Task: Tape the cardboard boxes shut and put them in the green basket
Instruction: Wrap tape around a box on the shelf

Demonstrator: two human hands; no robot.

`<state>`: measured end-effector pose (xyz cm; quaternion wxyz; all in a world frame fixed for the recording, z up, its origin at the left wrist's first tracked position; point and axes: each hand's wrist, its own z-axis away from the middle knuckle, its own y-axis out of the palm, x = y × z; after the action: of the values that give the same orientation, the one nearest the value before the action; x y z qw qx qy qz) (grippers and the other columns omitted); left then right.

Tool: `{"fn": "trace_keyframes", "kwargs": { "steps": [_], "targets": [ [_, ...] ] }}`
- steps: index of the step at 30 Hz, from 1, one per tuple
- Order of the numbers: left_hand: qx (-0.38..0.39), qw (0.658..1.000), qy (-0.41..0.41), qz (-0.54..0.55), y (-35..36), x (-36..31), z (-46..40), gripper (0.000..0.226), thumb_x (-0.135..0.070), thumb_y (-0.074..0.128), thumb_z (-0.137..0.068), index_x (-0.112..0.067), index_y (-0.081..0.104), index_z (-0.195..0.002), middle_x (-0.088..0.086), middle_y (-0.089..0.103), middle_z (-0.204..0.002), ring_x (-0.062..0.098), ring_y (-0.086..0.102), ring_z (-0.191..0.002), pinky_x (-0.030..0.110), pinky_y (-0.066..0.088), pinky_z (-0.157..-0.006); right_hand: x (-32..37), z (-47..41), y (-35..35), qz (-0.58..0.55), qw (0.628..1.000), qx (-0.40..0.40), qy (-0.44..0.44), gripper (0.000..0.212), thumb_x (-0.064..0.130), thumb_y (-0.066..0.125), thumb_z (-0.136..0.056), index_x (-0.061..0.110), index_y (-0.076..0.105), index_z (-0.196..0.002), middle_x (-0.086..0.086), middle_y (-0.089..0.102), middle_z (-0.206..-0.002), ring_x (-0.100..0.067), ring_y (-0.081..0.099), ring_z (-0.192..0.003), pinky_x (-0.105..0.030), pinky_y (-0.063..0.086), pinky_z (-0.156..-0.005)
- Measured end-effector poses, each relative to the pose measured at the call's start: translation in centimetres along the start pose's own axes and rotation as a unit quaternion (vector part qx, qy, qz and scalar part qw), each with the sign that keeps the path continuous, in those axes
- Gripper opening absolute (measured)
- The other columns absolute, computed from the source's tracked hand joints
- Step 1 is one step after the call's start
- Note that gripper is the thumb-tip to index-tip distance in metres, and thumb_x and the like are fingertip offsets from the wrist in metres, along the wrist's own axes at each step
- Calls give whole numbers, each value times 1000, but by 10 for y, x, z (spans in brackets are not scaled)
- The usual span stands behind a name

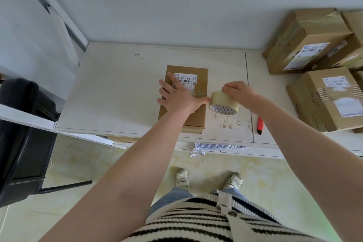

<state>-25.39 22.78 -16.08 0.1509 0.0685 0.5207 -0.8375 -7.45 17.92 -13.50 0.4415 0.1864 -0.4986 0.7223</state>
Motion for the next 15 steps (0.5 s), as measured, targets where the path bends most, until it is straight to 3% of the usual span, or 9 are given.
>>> {"fn": "trace_keyframes", "kwargs": {
  "steps": [4, 10, 15],
  "targets": [
    [-11, 1000, 9, 5, 2, -1, 2, 158, -88, 66, -46, -13, -29, -147, 24, -12, -158, 44, 3, -145, 60, 15, -112, 3, 8, -9, 41, 999, 26, -20, 33, 26, 48, -101, 0, 66, -94, -11, 55, -83, -22, 49, -78, -31, 37, -68],
    [-1, 1000, 15, 22, 0, -7, 10, 155, -84, 68, -47, -17, -28, -148, 24, -13, -158, 46, 3, -144, 62, 15, -111, 17, 12, -15, 124, 990, 43, -42, 19, 25, 52, -98, 16, 66, -88, -2, 63, -85, -20, 57, -81, -28, 43, -68],
    [66, 976, -17, 209, -5, -12, 11, 151, -80, 69, -41, -28, -23, -150, 17, 3, -156, 42, 13, -140, 60, 24, -111, 43, 17, -41, 163, 983, -21, -77, 22, 34, 59, -93, 18, 68, -81, -2, 67, -79, -18, 62, -73, -35, 51, -70]
  ]
}}
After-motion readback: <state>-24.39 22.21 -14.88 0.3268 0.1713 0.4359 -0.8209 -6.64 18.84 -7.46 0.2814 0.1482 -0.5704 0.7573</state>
